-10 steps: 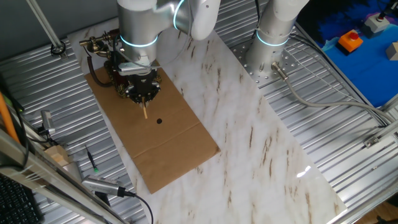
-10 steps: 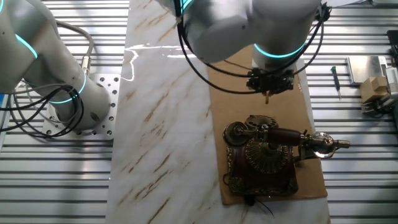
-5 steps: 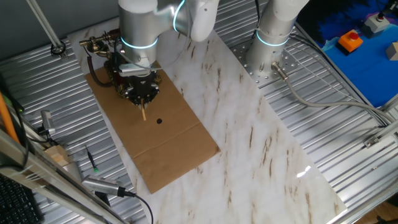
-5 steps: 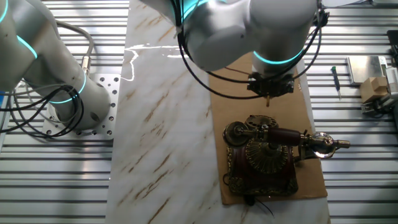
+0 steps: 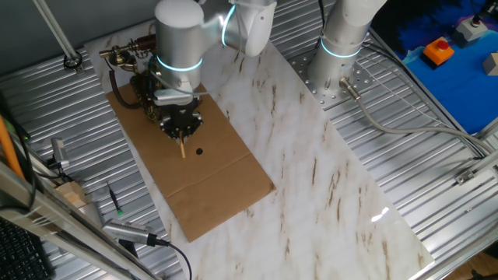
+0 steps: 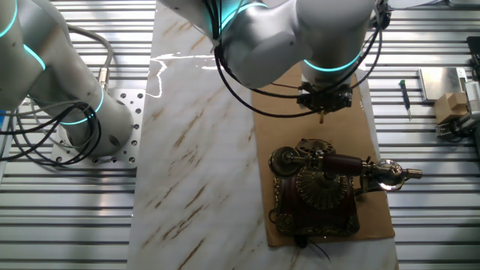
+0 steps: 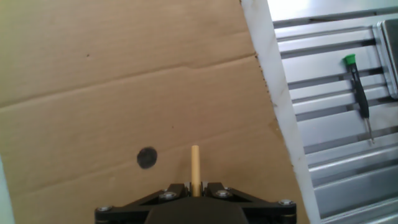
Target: Dial a number on an old rotary phone
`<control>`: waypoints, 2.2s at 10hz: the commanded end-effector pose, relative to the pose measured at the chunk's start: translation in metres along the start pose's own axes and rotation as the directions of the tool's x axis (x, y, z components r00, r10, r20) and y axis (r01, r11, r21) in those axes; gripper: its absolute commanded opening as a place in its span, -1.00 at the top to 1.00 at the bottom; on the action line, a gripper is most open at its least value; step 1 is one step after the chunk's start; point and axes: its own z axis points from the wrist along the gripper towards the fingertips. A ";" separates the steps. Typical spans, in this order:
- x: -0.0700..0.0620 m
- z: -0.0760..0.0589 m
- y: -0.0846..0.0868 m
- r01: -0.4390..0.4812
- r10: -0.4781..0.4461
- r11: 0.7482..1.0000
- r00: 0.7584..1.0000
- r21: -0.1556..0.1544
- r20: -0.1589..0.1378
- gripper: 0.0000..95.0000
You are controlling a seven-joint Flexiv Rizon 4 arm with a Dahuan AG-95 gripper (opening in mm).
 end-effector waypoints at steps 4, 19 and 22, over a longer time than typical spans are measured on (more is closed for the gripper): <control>-0.007 0.003 -0.001 0.000 0.000 1.000 1.000 0.011 -0.016 1.00; -0.050 0.008 -0.043 -0.009 0.007 1.000 0.998 -0.017 -0.061 1.00; -0.053 0.015 -0.047 -0.006 0.005 1.000 0.998 -0.016 -0.058 1.00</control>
